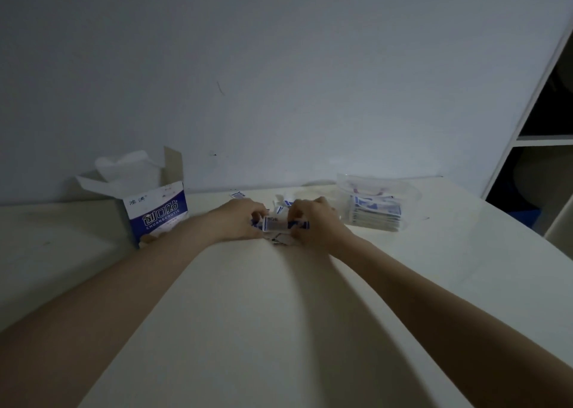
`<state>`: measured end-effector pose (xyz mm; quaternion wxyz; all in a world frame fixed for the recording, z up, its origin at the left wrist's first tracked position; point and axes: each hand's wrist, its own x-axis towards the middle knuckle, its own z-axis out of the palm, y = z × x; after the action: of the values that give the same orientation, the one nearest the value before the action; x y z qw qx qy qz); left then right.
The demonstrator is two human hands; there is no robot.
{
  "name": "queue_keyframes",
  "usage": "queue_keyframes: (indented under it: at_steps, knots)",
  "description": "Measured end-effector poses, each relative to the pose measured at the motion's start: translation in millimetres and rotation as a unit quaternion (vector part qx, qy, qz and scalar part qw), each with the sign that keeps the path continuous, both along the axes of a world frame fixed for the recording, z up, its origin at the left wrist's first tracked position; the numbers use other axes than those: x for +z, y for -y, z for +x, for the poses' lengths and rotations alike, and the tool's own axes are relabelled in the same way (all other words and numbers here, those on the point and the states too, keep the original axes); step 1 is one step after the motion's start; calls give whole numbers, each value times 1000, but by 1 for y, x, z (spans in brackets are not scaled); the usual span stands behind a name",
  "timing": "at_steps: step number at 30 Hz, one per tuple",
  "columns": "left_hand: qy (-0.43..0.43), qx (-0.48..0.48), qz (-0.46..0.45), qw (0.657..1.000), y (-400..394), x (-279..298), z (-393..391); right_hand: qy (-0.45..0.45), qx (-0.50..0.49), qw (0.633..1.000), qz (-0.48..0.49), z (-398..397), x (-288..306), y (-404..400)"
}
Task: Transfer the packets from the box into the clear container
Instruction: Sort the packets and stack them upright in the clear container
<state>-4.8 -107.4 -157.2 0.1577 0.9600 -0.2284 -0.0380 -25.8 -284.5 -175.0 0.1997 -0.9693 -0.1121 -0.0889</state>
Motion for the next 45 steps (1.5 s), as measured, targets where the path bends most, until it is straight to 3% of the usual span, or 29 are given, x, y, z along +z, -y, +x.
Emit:
queue_keyframes:
  at_steps: [7,13,20,27,30,33,35,39,45]
  knots:
    - [7,51,-41,998,1,2,4,33,-23,985,170,-6,41,13]
    - [-16,114,-8,993,-1,-3,6,-2,0,980,199,-10,61,21]
    - [-84,127,-80,985,5,-6,12,-18,9,984,177,-6,61,19]
    - [-107,128,-84,982,5,-5,15,-46,45,997,31,0,72,3]
    - [-128,137,-152,970,4,-1,14,-21,51,998,-29,1,75,-3]
    - [-154,157,-249,943,-3,10,15,16,38,999,1,3,77,-7]
    - [-151,159,-267,938,-9,18,16,32,25,998,42,4,80,-9]
    - [-177,171,-273,930,-19,29,14,20,10,999,33,7,84,-9]
    - [-208,114,-221,946,-18,35,3,-26,84,985,-148,-1,78,-17]
